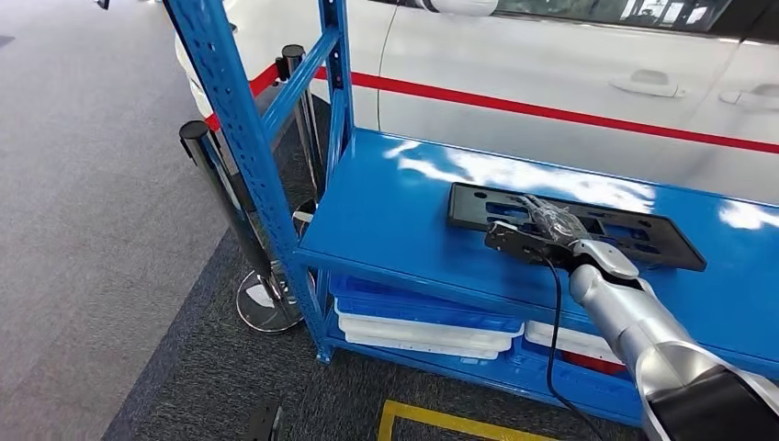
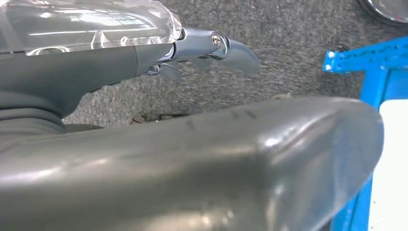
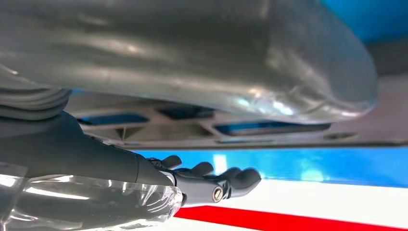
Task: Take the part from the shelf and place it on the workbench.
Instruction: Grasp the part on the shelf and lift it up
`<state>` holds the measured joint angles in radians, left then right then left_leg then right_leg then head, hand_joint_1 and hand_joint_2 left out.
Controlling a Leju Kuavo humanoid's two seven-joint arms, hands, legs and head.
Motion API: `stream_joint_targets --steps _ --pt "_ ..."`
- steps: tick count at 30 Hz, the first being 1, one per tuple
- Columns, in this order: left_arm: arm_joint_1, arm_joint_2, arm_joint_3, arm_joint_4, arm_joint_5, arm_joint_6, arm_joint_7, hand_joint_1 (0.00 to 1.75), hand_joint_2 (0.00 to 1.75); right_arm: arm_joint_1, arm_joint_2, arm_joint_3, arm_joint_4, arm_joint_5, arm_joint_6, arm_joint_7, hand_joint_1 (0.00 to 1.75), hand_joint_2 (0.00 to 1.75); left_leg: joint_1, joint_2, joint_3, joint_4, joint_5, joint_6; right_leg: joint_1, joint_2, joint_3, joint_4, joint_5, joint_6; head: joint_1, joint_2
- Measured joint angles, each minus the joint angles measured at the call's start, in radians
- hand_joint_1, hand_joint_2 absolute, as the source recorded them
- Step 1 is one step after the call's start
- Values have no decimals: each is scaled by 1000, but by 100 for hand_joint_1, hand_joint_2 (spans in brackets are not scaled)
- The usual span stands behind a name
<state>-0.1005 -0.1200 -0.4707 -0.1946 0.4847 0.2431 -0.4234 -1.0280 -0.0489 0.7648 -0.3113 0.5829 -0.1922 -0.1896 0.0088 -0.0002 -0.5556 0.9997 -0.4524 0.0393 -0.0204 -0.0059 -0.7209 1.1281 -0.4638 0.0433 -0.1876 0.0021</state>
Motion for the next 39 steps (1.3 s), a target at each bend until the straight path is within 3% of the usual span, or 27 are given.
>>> stream_joint_targets --steps 1,2,3,4,6,7,9,11,14,16,19,39 --pt "0 0 -2 0 0 2 2 0 0 0 0 0 1 0 1 0 0 0 -1 0 -13 1 10 2 0 1 -21 67 -42 2 0 0" --pt "0 0 -4 0 1 3 9 0 0 2 0 0 1 -1 3 -1 0 0 -2 0 -25 1 19 2 0 1 -36 127 -66 5 0 0" --pt "0 0 -5 0 2 5 19 0 0 3 0 0 2 -1 6 -1 0 0 -3 0 -37 2 27 1 0 1 -38 163 -67 5 0 0" --pt "0 1 -6 0 2 6 30 0 0 5 0 0 3 -1 10 -1 0 0 -4 0 -47 3 35 0 0 1 -25 166 -49 5 0 0" --pt "0 0 -6 0 4 7 48 0 0 6 0 1 4 -1 14 -1 0 0 -5 0 -63 6 46 -5 1 1 61 64 -5 -2 0 0" --pt "0 0 -7 0 4 6 50 0 0 5 1 1 4 0 14 -1 0 0 -6 0 -68 8 51 -9 4 1 113 -10 0 -8 0 0" --pt "-2 0 -7 0 8 -2 46 0 0 6 1 2 4 2 11 -1 0 87 -8 0 -73 11 58 -18 10 1 176 -108 -12 -17 0 0" --pt "-2 0 -7 0 20 -16 39 0 0 11 1 2 4 2 4 -4 0 175 -10 0 -75 12 60 -17 12 1 181 -127 -15 -22 0 0" --pt "-1 1 -7 0 35 -31 36 0 0 25 1 2 4 -9 -12 -15 0 175 -9 1 -76 7 67 -16 14 1 178 -129 -9 -31 0 0" --pt "-1 1 -6 0 38 -29 35 0 0 32 1 2 4 -18 -28 -20 0 175 -7 1 -76 3 76 -27 16 1 174 -129 -5 -37 0 0" --pt "-1 2 -6 0 42 -29 34 0 0 40 1 2 4 -20 -44 -20 0 175 -7 1 -77 -2 82 -32 17 1 171 -127 -2 -41 0 0" --pt "2 2 6 0 61 -42 -8 0 0 45 -6 -2 4 -55 -49 -35 0 175 -7 1 -82 -2 85 -35 15 2 165 -126 0 -39 0 0"
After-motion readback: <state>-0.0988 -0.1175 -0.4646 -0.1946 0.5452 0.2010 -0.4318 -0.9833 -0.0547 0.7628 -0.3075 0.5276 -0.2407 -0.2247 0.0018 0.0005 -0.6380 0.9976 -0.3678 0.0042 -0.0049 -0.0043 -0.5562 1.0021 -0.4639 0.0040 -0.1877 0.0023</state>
